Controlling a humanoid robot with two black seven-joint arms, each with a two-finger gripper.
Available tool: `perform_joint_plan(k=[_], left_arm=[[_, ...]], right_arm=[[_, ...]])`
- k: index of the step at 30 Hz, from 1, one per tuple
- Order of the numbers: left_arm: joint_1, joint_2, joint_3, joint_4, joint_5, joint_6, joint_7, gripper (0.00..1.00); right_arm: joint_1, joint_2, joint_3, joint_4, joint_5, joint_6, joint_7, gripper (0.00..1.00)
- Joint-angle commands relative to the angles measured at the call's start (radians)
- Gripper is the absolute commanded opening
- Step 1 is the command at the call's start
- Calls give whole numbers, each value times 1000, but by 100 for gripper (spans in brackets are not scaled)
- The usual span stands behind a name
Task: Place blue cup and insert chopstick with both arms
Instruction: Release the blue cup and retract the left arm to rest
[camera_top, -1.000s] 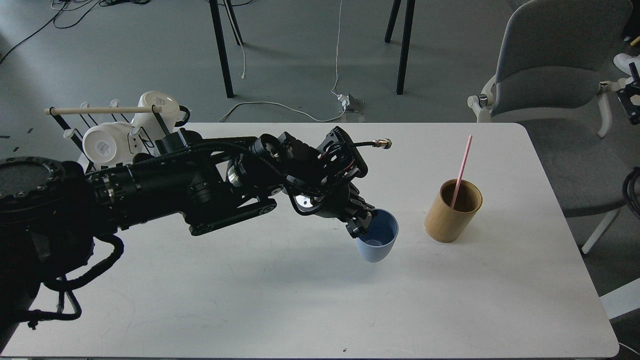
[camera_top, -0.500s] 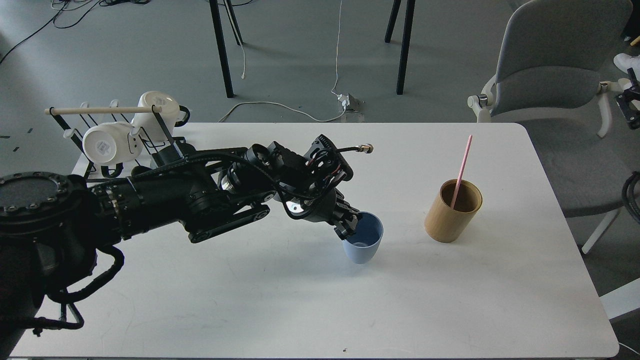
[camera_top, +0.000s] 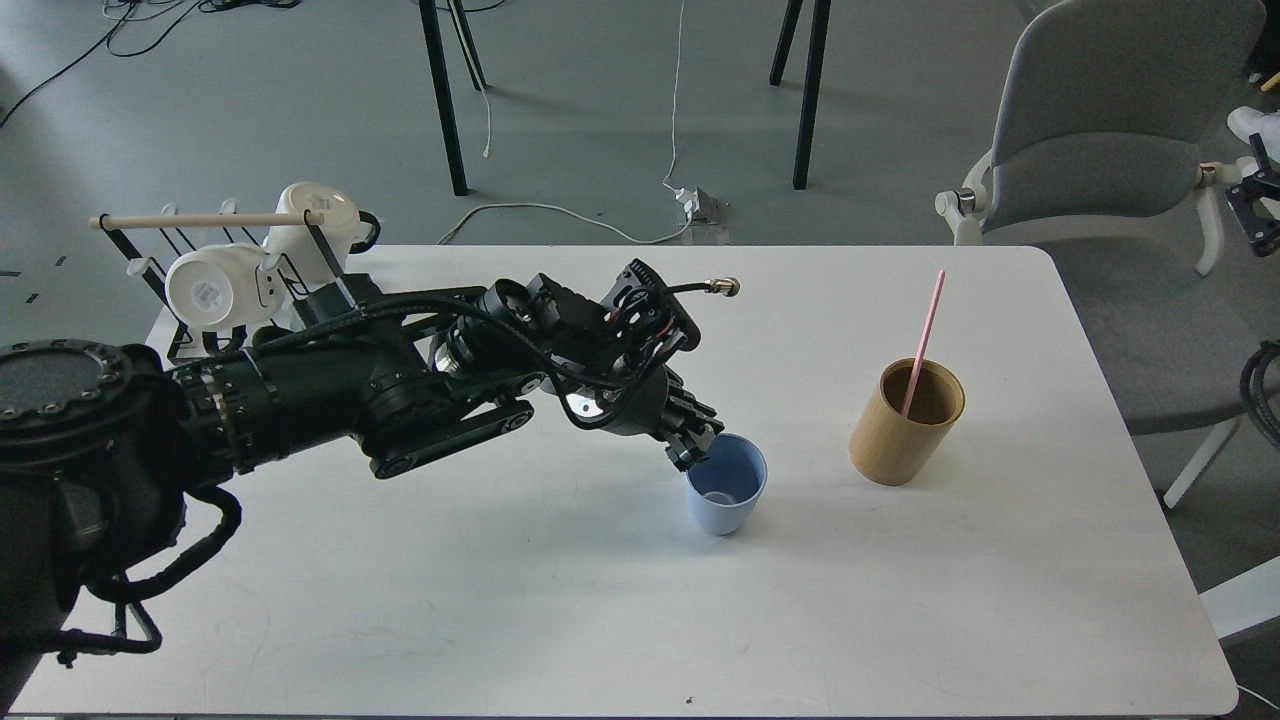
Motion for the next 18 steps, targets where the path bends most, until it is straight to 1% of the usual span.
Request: perform_joint_plan(k=[1,4,7,9,12,14,16,18], left_arm=[[-14,17,-102,-3,-132,0,0,59],[-13,46,-249,-3,-288,0,6,69],[-10,85,-372,10,-426,0,9,88],[3,109,-440,18,-533,0,6,93],[33,149,-503,52,-743,0,-3,99],[58,183,-538,59,-926,0,-1,99],[66,209,-563,66,-1102,0,-1,99],[69,227,-578,78,-1262,0,-3,99]], right_arm=[[-1,-8,-2,6,0,0,-2,99],[-3,-78,-24,30,-5,0,-6,99],[-6,-145,-80,66,-17,0,-6,99],[-6,-191,-131,78,-18,0,-5,99],[11,-245,-212,81,-31,0,-3,99],[26,-259,-246,89,-83,0,-3,99],[39,-279,-254,147,-159,0,-3,99],[36,-317,-254,239,-253,0,-3,99]])
